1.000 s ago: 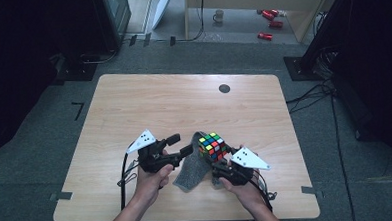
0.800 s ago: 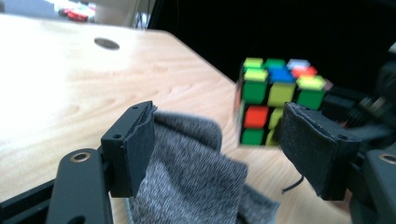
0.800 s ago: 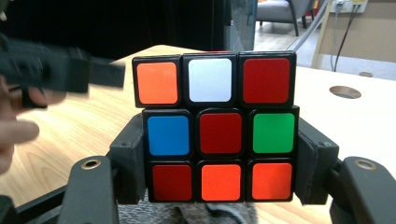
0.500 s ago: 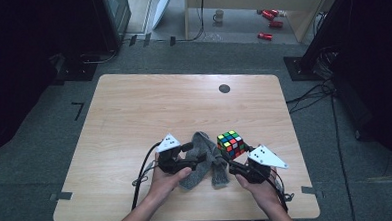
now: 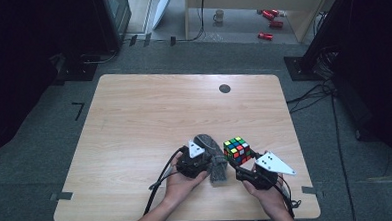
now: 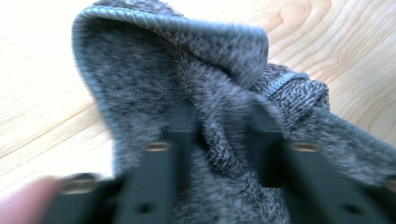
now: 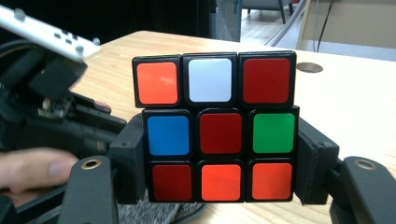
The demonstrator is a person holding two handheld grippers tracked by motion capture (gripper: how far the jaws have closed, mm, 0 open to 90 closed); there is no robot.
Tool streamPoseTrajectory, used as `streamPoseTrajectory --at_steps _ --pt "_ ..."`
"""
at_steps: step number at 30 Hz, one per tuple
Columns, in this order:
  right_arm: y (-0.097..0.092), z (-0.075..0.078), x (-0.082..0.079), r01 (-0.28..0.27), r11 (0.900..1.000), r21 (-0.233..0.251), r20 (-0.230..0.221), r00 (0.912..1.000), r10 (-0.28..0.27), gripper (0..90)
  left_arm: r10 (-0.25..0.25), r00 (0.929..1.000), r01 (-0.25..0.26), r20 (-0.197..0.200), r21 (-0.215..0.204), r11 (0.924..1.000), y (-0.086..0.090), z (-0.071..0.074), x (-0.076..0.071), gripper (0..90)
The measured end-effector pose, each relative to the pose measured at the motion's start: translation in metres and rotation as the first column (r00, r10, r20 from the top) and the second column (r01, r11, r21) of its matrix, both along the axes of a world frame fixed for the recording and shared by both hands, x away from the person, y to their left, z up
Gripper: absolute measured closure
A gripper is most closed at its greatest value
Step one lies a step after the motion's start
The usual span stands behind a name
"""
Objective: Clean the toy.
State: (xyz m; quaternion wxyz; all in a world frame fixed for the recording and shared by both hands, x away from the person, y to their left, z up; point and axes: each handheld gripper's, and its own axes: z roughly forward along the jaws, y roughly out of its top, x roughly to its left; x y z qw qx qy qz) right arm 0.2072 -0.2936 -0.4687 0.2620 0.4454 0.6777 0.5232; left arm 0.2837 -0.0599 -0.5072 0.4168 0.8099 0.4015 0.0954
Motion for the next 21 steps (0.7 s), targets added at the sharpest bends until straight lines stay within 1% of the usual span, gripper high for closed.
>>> streamPoseTrajectory --at_steps 1,2,3,4,5,6,7,8,9,10,11,12,14,15,17,19,20,21 --pt "0.002 -0.001 0.0 -0.002 1.0 -0.003 -0.003 1.0 0.002 34.1 0.012 0.9999 -0.012 0.001 -0.028 0.9995 0.006 0.001 0.001 84.0" --pt "0.003 -0.002 0.001 -0.003 1.0 -0.007 -0.004 1.0 0.003 34.1 0.02 0.9998 -0.02 0.004 -0.058 0.9981 0.012 0.004 0.002 85.3" --pt "0.004 -0.003 0.001 -0.002 1.0 -0.004 -0.009 1.0 0.002 34.1 0.018 0.9998 -0.017 0.008 -0.095 0.9953 0.019 0.007 0.003 85.9" --pt "0.004 -0.004 0.001 -0.004 1.0 -0.006 -0.01 0.9999 0.004 34.1 0.02 0.9997 -0.018 0.014 -0.118 0.9929 0.025 0.01 0.004 86.1" --pt "0.004 -0.005 0.002 -0.005 1.0 -0.007 -0.01 0.9999 0.005 34.1 0.02 0.9994 -0.015 0.029 -0.15 0.9886 0.032 0.015 0.005 86.2" --pt "0.005 -0.005 0.002 -0.005 1.0 -0.008 -0.013 0.9999 0.005 34.1 0.007 0.9988 0.004 0.049 -0.21 0.9777 0.041 0.022 0.005 86.3" --pt "0.006 -0.007 0.002 -0.006 0.9999 -0.01 -0.016 0.9998 0.006 34.1 -0.002 0.9973 0.02 0.073 -0.24 0.9705 0.046 0.029 0.004 86.3" --pt "0.006 -0.008 0.002 -0.008 0.9999 -0.015 -0.019 0.9998 0.008 34.1 -0.013 0.9945 0.04 0.104 -0.261 0.9646 0.051 0.036 0.003 86.3" --pt "0.007 -0.01 0.002 -0.009 0.9998 -0.018 -0.023 0.9997 0.008 34.1 -0.029 0.9897 0.069 0.14 -0.29 0.9545 0.056 0.043 0.001 86.4" --pt "0.008 -0.011 0.002 -0.014 0.9996 -0.024 -0.023 0.9996 0.014 34.1 -0.044 0.9833 0.098 0.177 -0.309 0.946 0.061 0.049 -0.001 86.4" --pt "0.009 -0.012 0.002 -0.016 0.9995 -0.029 -0.028 0.9995 0.015 34.1 -0.051 0.9787 0.114 0.199 -0.321 0.9403 0.064 0.054 -0.003 86.4" --pt "0.009 -0.013 0.002 -0.018 0.9993 -0.033 -0.027 0.9995 0.018 34.1 -0.062 0.9728 0.137 0.223 -0.339 0.9306 0.068 0.06 -0.004 86.5" --pt "0.011 -0.014 0.002 -0.027 0.9989 -0.037 -0.026 0.9993 0.026 34.1 -0.092 0.9624 0.187 0.256 -0.376 0.9075 0.075 0.071 -0.008 86.5" --pt "0.012 -0.015 0.002 -0.03 0.9989 -0.035 -0.027 0.9992 0.029 34.1 -0.111 0.9601 0.207 0.257 -0.385 0.8994 0.076 0.074 -0.008 86.4" --pt "0.014 -0.015 0.002 -0.038 0.9987 -0.034 -0.024 0.999 0.038 34.1 -0.122 0.9555 0.225 0.269 -0.396 0.8903 0.078 0.078 -0.01 86.4" --pt "0.018 -0.015 0.001 -0.052 0.9981 -0.031 -0.023 0.9984 0.052 34.2 -0.155 0.9506 0.262 0.269 -0.424 0.8671 0.076 0.079 -0.011 86.4" --pt "0.02 -0.015 0.001 -0.06 0.9976 -0.035 -0.019 0.9981 0.059 34.1 -0.186 0.946 0.291 0.266 -0.444 0.8473 0.076 0.079 -0.011 86.4" --pt "0.022 -0.015 0.001 -0.068 0.9971 -0.035 -0.017 0.9976 0.067 34.2 -0.228 0.9387 0.328 0.259 -0.466 0.8217 0.074 0.078 -0.011 86.4"
